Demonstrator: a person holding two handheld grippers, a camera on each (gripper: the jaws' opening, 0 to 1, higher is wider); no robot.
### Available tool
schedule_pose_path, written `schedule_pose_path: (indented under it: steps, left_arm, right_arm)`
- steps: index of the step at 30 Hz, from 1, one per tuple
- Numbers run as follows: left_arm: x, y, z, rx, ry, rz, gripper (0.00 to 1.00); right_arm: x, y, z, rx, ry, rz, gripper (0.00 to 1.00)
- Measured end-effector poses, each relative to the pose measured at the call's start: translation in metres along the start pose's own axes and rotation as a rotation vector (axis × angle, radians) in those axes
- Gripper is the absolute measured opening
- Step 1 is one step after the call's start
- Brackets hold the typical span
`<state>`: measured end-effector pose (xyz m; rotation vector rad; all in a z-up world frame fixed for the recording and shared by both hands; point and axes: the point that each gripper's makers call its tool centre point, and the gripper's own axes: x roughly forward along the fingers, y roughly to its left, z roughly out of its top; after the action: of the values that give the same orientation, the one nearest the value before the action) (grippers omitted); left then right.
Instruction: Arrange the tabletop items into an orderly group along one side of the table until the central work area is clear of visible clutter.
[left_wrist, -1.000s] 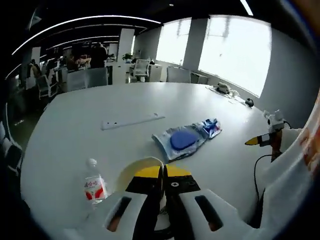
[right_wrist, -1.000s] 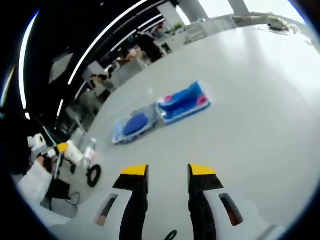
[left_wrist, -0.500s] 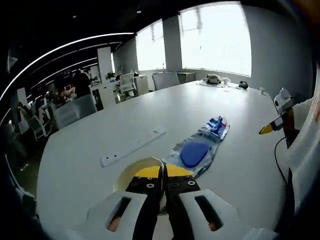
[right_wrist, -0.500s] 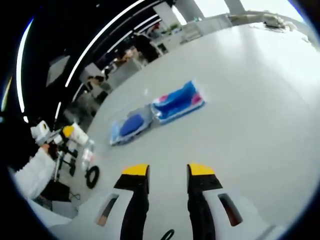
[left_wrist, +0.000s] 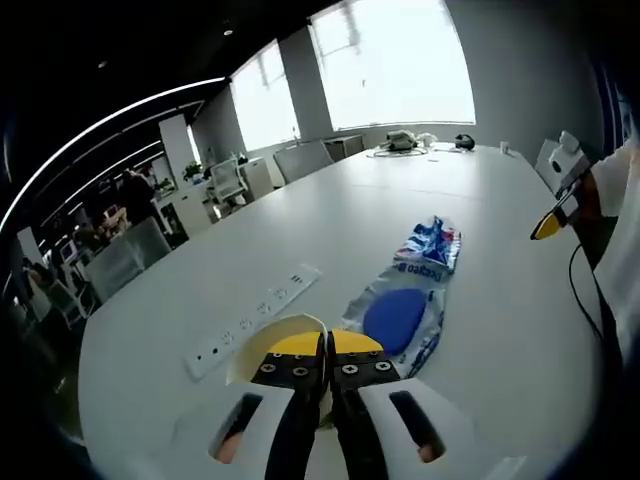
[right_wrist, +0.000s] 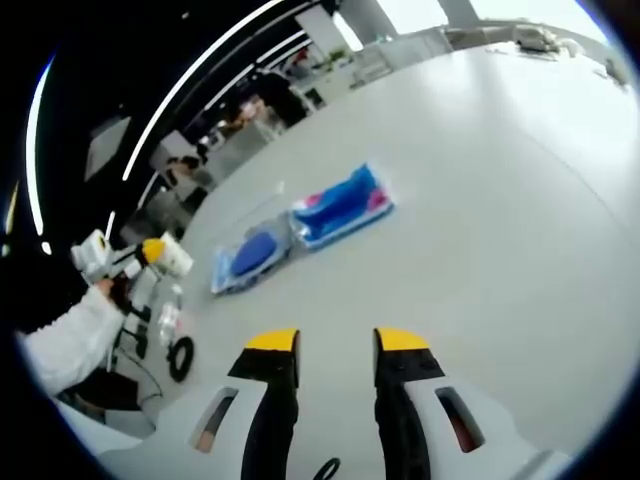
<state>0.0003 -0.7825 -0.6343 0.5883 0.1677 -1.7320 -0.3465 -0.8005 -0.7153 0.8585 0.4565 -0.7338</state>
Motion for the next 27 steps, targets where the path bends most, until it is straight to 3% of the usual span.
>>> schedule_pose_path:
  steps: [6,10,27]
  left_arm:
    - [0.017,0.002,-0.008,-0.006,-0.012,-0.006,0.0]
    - [0.025,-0.001,-0.019,0.008,0.023,-0.017,0.0]
    - [0.031,-0.006,-0.045,-0.063,0.049,-0.022,0.0]
  right_arm:
    - [0.0,-0.004,0.001,0.024,-0.005,-0.013,0.27]
    - [0.002,-0.003,0.003,0.027,-0.006,-0.017,0.27]
    - [0.005,0.0,-0.002,0.042,0.007,-0.011,0.27]
